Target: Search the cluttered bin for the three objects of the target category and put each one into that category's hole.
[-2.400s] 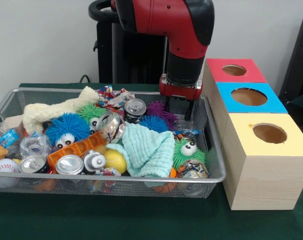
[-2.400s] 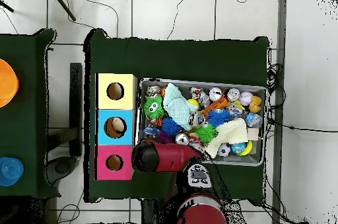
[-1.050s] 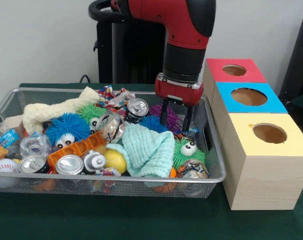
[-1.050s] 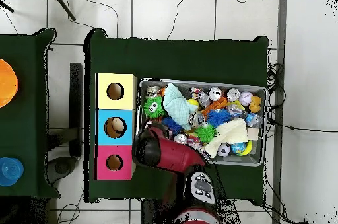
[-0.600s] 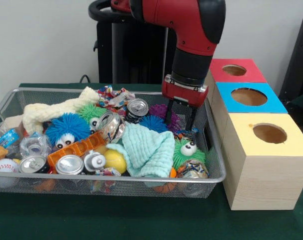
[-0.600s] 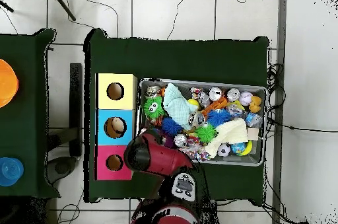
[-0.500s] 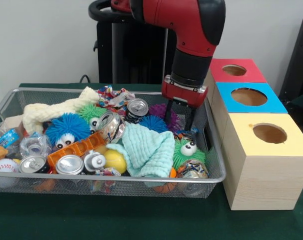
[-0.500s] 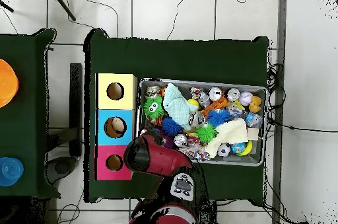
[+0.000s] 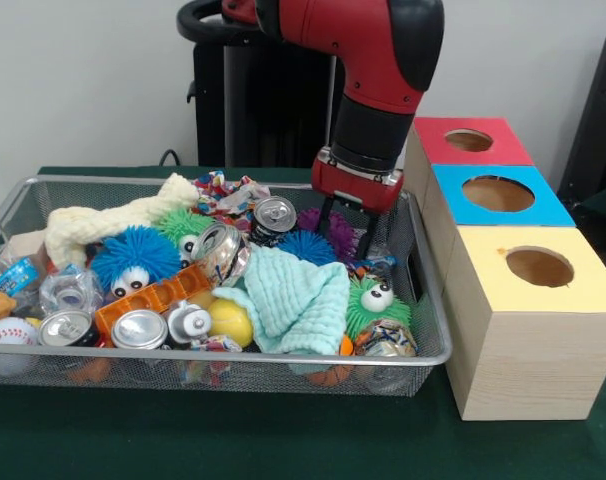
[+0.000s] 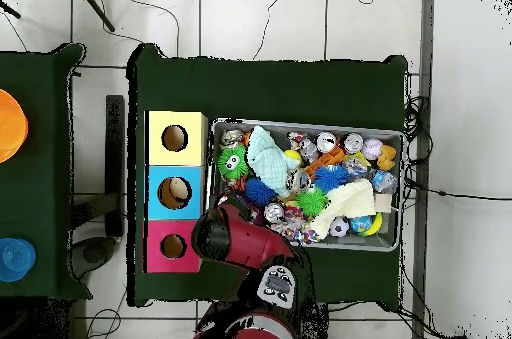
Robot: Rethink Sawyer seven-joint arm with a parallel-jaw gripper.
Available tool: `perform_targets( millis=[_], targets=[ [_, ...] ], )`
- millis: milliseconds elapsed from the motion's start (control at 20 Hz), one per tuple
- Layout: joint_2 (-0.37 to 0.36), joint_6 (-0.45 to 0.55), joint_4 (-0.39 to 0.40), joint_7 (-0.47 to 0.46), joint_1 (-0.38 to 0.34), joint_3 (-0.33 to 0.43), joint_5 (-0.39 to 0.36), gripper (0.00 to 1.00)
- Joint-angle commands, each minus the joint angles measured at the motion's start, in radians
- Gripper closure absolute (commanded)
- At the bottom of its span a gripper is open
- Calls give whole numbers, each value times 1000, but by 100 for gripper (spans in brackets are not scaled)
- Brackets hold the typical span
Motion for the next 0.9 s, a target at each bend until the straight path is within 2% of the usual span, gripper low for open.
perform_targets(
  millis=[50, 200, 350, 600, 900],
  targets=[
    [-9, -10, 20, 218, -34, 39, 38, 0],
    [-36, 26, 18, 212, -39, 49, 42, 0],
    [-39, 66, 6, 213, -13, 25, 60, 0],
    [27, 37, -6, 271, 34, -22, 140, 0],
    [16, -18, 38, 302, 10, 14, 188, 0]
  ],
)
